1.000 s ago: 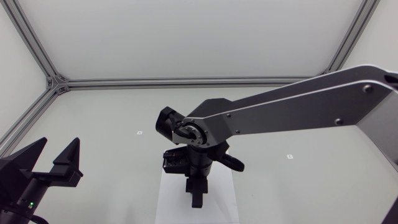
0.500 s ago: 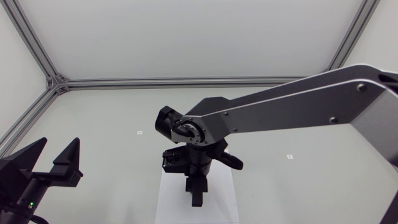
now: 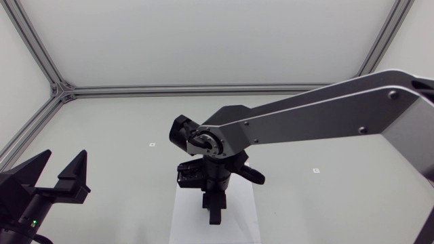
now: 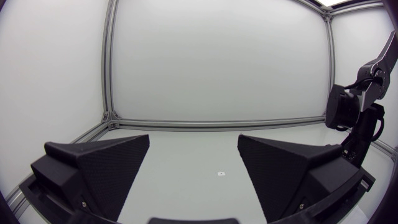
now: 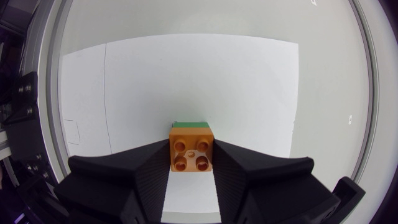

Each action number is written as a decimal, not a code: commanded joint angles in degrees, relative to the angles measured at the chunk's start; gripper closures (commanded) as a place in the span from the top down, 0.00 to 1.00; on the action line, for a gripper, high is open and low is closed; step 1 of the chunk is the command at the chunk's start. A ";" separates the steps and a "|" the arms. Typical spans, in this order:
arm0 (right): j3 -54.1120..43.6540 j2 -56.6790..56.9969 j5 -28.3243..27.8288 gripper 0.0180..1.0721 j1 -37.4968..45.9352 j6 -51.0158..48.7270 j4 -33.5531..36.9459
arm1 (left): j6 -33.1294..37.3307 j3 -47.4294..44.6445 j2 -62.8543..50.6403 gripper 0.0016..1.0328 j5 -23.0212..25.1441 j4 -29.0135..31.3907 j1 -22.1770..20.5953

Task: Pick up the orange 2x2 brick with the right arm and stack it on top of the green 2x2 brick in the center

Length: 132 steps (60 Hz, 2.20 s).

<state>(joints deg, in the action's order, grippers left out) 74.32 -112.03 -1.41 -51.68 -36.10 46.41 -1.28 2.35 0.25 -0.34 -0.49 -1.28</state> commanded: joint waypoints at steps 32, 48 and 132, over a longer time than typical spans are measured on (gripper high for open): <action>-2.61 -2.67 0.62 0.38 0.35 -0.11 1.40 | 0.75 -2.35 0.45 0.96 0.25 0.84 0.31; -2.25 -2.41 0.53 0.44 0.35 0.06 2.01 | 0.75 -2.35 0.45 0.96 0.25 0.76 0.31; 1.09 -3.72 -0.44 0.40 0.18 1.29 0.87 | 0.75 -2.35 0.45 0.96 0.25 0.84 0.31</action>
<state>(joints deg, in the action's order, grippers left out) 74.59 -114.45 -1.37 -50.92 -35.77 47.53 -1.26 2.35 0.25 -0.34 -0.49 -1.28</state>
